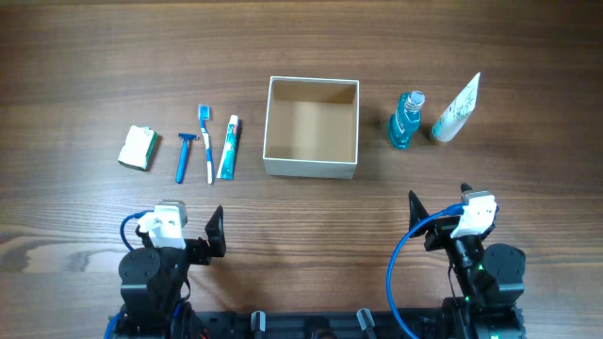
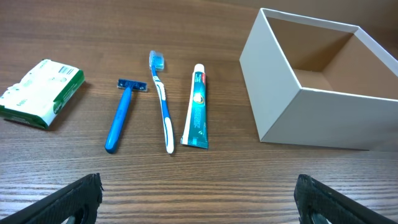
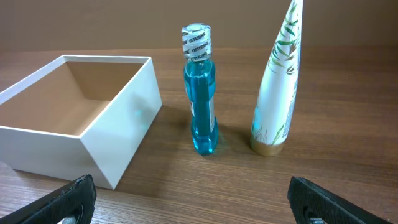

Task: Pack container

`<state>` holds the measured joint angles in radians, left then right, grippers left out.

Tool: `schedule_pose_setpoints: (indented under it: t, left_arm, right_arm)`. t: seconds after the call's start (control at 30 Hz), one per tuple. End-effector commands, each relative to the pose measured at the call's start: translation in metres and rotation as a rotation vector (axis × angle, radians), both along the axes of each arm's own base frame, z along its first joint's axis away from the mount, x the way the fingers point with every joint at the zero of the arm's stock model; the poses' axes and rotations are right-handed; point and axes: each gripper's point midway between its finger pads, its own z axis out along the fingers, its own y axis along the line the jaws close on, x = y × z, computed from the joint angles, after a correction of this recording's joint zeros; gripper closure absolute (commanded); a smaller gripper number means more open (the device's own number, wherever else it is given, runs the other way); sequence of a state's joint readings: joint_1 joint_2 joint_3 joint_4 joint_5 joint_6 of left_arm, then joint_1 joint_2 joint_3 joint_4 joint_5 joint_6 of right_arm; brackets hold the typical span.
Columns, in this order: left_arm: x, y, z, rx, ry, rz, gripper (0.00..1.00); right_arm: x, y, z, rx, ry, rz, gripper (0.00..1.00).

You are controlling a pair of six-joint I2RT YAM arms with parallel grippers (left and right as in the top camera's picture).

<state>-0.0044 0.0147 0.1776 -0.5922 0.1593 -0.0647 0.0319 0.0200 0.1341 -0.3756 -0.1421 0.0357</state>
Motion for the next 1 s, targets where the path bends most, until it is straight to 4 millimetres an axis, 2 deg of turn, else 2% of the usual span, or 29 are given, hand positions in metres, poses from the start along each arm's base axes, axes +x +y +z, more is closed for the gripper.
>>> schedule_pose_setpoints:
  t: [0.0, 0.37, 0.47, 0.53, 0.63, 0.77, 0.8, 0.87, 0.97]
  left_arm:
    - [-0.001, -0.004, -0.008, -0.010, 0.017, -0.027, 0.00]
    - [-0.001, -0.004, -0.008, -0.010, 0.017, -0.027, 0.00]
    - [-0.001, -0.004, -0.008, -0.010, 0.017, -0.027, 0.00]
    - [-0.001, -0.004, -0.008, -0.010, 0.017, -0.026, 0.00]
    - [-0.001, -0.004, -0.008, -0.010, 0.017, -0.027, 0.00]
    - [-0.001, -0.004, -0.008, -0.010, 0.017, -0.026, 0.00]
    - [-0.001, -0.004, -0.008, -0.010, 0.017, -0.026, 0.00]
    - [-0.001, -0.004, -0.008, -0.010, 0.017, -0.027, 0.00]
    - [-0.001, -0.004, -0.008, -0.010, 0.017, -0.027, 0.00]
  right_arm:
    - [0.000, 0.003, 0.001, -0.004, -0.010, 0.018, 0.00]
    - [0.000, 0.003, 0.001, -0.004, -0.010, 0.018, 0.00]
    - [-0.001, 0.004, 0.000, 0.043, 0.002, 0.015, 0.00]
    - [-0.004, 0.018, 0.005, 0.151, 0.013, 0.069, 0.00]
    - [-0.009, 0.031, 0.013, 0.196, 0.023, 0.144, 0.00]
    - [-0.009, 0.031, 0.050, 0.208, -0.008, 0.144, 0.00]
    - [-0.007, 0.031, 0.077, 0.204, -0.017, 0.146, 0.00]
    - [-0.003, 0.031, 0.098, 0.191, 0.013, 0.146, 0.00]
    - [0.007, 0.032, 0.115, 0.161, 0.118, 0.146, 0.00]
